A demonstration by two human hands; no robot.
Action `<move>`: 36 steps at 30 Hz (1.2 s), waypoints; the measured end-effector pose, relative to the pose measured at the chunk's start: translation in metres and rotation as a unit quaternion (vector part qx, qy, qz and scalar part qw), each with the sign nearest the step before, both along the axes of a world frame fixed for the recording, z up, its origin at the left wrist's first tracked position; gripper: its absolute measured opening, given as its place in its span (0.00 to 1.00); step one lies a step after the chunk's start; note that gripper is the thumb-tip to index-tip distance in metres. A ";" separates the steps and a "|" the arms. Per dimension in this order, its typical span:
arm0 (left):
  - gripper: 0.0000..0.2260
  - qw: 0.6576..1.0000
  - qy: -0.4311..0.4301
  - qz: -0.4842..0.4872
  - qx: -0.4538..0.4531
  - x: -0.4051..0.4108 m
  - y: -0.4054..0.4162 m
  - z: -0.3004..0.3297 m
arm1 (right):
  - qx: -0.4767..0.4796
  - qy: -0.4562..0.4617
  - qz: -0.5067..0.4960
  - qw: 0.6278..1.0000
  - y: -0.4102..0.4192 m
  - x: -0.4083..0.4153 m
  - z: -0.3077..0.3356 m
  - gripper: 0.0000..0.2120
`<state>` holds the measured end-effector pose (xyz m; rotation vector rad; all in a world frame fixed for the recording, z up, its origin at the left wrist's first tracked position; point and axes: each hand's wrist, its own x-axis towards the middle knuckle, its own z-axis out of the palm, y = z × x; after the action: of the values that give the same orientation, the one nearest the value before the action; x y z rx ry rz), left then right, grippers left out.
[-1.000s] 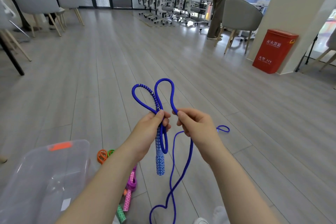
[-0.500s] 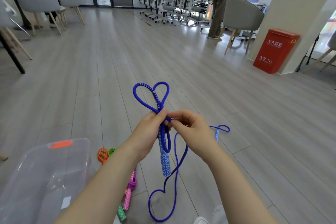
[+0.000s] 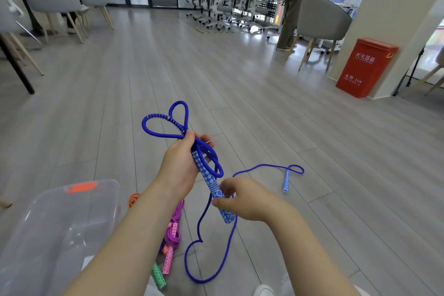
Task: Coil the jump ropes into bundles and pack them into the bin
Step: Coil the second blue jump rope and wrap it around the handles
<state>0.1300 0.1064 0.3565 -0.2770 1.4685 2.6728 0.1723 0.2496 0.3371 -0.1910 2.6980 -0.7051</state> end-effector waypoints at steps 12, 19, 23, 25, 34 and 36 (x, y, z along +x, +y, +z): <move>0.15 0.997 0.009 0.006 -0.070 0.003 0.003 -0.002 | 0.054 -0.051 0.018 0.997 0.009 -0.002 -0.003 0.14; 0.11 0.993 0.049 -0.104 0.037 0.005 -0.001 0.003 | -0.088 0.003 -0.064 0.994 0.019 -0.008 0.004 0.26; 0.11 0.981 0.065 -0.170 0.068 0.009 -0.005 0.005 | -0.259 -0.028 -0.042 0.965 0.016 -0.006 0.013 0.15; 0.11 0.983 0.072 -0.156 0.071 0.006 -0.008 0.004 | -0.269 -0.049 -0.031 0.961 0.019 -0.003 0.017 0.08; 0.12 0.988 0.019 0.124 0.085 -0.031 -0.045 -0.014 | -0.189 -0.027 -0.118 0.975 0.082 0.003 0.023 0.07; 0.12 0.979 0.003 0.191 0.071 -0.031 -0.050 -0.016 | -0.185 -0.017 -0.140 0.973 0.096 0.007 0.025 0.06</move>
<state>0.0988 0.0564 0.3407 -0.5960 1.3324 3.0571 0.1793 0.3456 0.3622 0.1158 2.5619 -1.2811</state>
